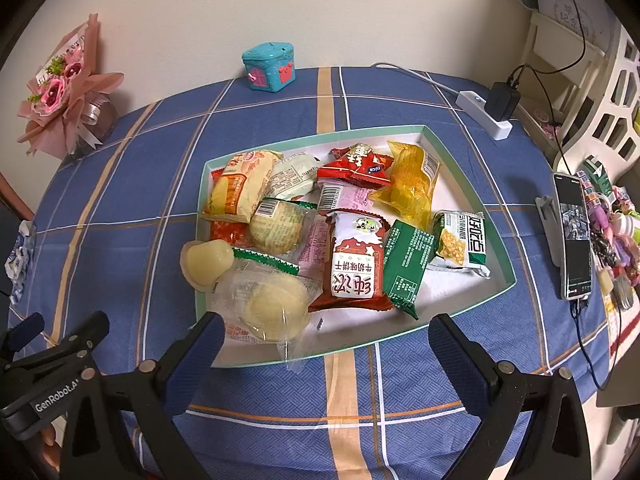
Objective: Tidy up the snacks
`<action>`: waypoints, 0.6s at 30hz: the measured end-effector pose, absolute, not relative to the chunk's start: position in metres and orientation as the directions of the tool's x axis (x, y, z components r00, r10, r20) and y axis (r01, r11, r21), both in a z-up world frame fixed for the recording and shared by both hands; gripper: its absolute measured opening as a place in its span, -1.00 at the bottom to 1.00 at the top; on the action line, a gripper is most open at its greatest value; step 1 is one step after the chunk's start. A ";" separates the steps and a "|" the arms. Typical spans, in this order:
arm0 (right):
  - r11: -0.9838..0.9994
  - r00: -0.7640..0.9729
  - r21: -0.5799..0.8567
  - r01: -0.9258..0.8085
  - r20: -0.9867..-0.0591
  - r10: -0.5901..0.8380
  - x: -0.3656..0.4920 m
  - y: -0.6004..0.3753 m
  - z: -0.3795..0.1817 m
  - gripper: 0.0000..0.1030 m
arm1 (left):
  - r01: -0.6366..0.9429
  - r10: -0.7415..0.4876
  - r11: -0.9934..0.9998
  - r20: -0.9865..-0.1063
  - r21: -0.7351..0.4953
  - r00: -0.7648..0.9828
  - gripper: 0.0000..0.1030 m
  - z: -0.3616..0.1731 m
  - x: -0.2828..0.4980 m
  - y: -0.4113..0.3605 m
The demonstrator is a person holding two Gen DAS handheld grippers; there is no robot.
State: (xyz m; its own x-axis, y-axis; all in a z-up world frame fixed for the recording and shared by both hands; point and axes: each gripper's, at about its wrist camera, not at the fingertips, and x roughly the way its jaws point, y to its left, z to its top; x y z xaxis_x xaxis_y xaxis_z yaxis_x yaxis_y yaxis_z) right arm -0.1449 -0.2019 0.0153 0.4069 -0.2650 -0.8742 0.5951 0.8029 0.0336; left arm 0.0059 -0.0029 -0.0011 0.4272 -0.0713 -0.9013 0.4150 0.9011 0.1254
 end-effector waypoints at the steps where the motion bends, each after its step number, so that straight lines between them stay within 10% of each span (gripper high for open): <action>1: 0.803 0.406 0.033 0.595 -0.874 -0.265 -0.145 -0.202 0.015 1.00 | 0.415 -0.071 0.901 -0.901 0.126 0.427 0.99 -0.001 0.006 -0.003; 18: 0.804 0.405 0.032 0.594 -0.875 -0.265 -0.146 -0.202 0.014 1.00 | 0.400 -0.063 0.908 -0.905 0.123 0.421 0.99 -0.003 0.007 -0.002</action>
State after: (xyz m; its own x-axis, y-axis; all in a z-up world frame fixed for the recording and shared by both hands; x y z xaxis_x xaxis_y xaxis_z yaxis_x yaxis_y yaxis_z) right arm -0.1462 -0.2021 0.0141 0.4053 -0.2649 -0.8749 0.5944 0.8035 0.0321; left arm 0.0071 -0.0020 -0.0029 0.4210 -0.0626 -0.9049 0.3995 0.9084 0.1230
